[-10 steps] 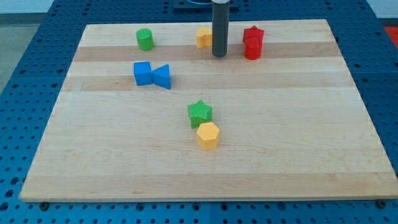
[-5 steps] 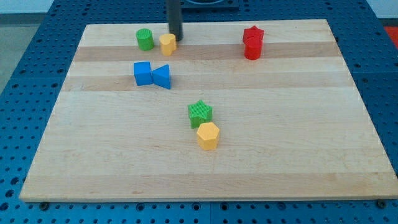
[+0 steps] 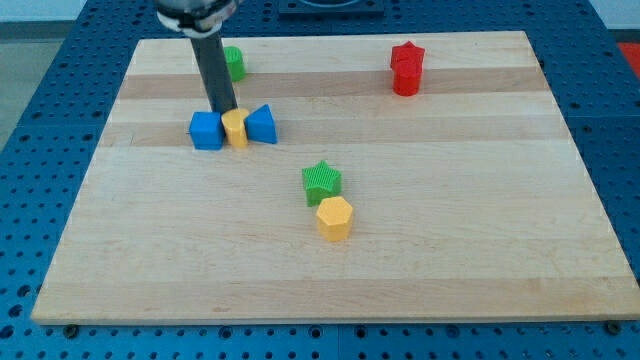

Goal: Push yellow heart closer to yellow hexagon

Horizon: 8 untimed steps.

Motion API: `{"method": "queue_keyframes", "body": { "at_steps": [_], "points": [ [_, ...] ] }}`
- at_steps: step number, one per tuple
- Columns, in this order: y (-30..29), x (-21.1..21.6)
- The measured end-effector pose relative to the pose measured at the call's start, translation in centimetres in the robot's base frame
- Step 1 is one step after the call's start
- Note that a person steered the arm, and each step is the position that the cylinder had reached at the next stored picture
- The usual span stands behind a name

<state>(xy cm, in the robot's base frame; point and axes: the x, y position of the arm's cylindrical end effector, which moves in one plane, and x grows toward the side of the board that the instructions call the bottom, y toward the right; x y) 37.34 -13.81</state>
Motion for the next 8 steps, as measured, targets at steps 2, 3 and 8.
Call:
{"method": "queue_keyframes", "body": {
  "at_steps": [2,3,8],
  "points": [
    [4.4,5.6],
    [7.7,9.3],
    [13.2,10.4]
  ]
}}
